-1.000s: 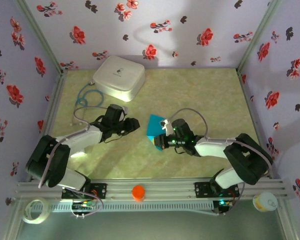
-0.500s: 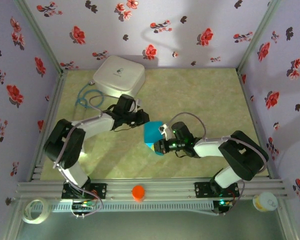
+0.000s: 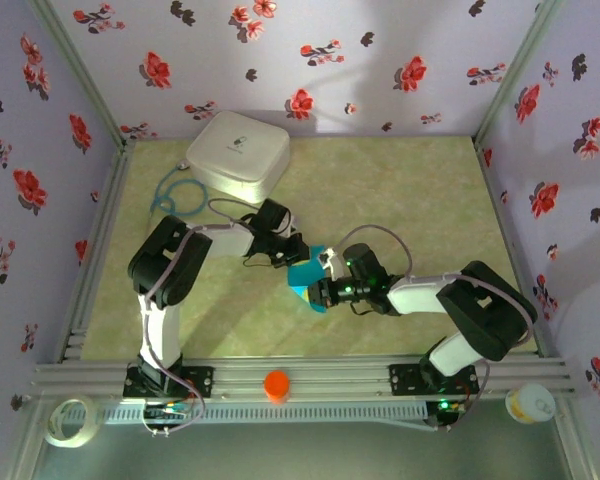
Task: Fold a paper plane with a square sheet of paper (pick it up from the middle)
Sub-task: Third fold the triangle at the center of the table.
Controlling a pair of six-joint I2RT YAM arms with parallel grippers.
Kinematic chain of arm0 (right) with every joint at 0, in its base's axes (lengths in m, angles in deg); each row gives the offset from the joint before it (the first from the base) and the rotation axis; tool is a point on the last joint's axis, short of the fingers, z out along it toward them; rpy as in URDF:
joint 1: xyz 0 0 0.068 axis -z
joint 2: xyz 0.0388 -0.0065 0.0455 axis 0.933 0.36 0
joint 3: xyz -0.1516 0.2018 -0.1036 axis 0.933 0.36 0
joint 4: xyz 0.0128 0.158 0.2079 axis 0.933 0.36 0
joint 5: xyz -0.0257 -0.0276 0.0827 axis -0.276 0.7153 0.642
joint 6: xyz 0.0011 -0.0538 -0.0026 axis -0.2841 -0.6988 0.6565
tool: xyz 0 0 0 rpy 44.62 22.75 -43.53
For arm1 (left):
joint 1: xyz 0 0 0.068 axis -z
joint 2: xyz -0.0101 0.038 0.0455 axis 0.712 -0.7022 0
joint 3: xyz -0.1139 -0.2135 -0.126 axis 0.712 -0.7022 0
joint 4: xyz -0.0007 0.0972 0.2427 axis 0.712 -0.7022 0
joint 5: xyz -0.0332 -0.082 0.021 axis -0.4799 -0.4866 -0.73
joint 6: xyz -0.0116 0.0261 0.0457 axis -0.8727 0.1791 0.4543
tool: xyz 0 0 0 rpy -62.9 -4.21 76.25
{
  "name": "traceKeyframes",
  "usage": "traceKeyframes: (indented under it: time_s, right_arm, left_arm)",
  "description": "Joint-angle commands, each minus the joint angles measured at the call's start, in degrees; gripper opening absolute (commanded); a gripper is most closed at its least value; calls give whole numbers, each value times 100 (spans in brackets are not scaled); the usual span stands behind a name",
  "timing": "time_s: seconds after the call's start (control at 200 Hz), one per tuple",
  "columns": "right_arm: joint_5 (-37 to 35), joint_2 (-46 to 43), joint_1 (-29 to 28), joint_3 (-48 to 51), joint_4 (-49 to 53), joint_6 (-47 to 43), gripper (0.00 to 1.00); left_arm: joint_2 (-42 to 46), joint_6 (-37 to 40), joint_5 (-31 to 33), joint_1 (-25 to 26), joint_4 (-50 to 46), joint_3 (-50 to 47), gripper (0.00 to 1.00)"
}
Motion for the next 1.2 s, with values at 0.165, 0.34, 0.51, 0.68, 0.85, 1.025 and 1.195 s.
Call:
traceKeyframes:
  time_s: [0.165, 0.34, 0.51, 0.68, 0.85, 1.025, 1.195]
  right_arm:
    - [-332, -27, 198, -239, 646, 86, 0]
    - [-779, -136, 306, -367, 1231, -84, 0]
    - [-1074, -138, 333, -532, 1640, -210, 0]
    - [-1176, -98, 333, -666, 1818, -277, 0]
    - [-1318, -91, 333, -768, 2001, -348, 0]
    - [-1307, -20, 333, -828, 2077, -375, 0]
    - [-1373, 39, 333, -874, 2135, -397, 0]
  left_arm:
    - [-184, -18, -62, 19, 220, -319, 6]
    - [-158, -22, -57, 9, 224, -311, 6]
    - [-136, -36, -56, 10, 225, -306, 6]
    - [-104, -56, -63, 10, 225, -317, 6]
    - [-85, -81, -56, 10, 225, -298, 6]
    - [-81, -96, -62, 10, 226, -288, 6]
    - [-87, -98, -56, 1, 213, -288, 6]
